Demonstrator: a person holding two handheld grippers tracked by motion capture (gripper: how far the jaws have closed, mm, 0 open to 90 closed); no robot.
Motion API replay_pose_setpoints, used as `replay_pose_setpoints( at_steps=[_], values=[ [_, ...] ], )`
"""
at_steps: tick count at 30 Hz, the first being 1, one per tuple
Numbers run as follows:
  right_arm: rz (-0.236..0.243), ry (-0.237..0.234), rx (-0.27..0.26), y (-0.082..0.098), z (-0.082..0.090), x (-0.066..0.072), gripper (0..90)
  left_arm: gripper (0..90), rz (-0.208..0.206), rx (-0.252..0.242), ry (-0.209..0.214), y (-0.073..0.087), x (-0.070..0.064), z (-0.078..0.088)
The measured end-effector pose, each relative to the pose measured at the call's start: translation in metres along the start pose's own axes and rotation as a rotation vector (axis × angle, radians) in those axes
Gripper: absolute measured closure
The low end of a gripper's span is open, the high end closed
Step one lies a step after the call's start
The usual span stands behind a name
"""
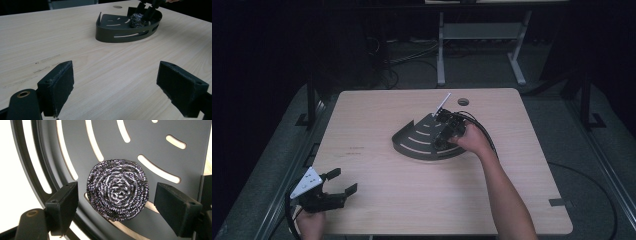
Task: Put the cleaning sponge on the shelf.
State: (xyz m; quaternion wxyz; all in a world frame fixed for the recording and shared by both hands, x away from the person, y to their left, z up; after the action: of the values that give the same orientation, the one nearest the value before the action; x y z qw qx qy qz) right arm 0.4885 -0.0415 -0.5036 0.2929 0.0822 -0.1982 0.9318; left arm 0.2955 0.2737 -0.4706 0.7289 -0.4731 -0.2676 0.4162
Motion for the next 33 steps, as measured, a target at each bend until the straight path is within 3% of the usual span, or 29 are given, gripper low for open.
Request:
replay_pose_setpoints(
  at_steps=[21,33],
  values=[
    [0.033,0.009,-0.018,0.005,0.020,0.009,17.3,13.7,0.001,0.010,0.000,0.002,0.000,-0.001],
    [0.029,0.007,-0.029,0.013,0.025,0.013,17.3,13.7,-0.007,0.008,0.003,0.001,-0.002,-0.001]
  ],
)
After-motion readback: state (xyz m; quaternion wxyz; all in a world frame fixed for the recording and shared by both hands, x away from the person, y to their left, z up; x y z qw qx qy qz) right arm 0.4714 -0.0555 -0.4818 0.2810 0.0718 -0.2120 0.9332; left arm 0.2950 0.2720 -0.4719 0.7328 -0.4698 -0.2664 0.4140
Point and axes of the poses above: each handheld gripper's, and its own axes: z roughly backward along the jaws, y roughly out of its underside, x roughly to its left, the point moved 9 cm from there along -z, roughly forward along the jaws, and after that the axes turned 9 degrees about -y, right-handed, at the moved point
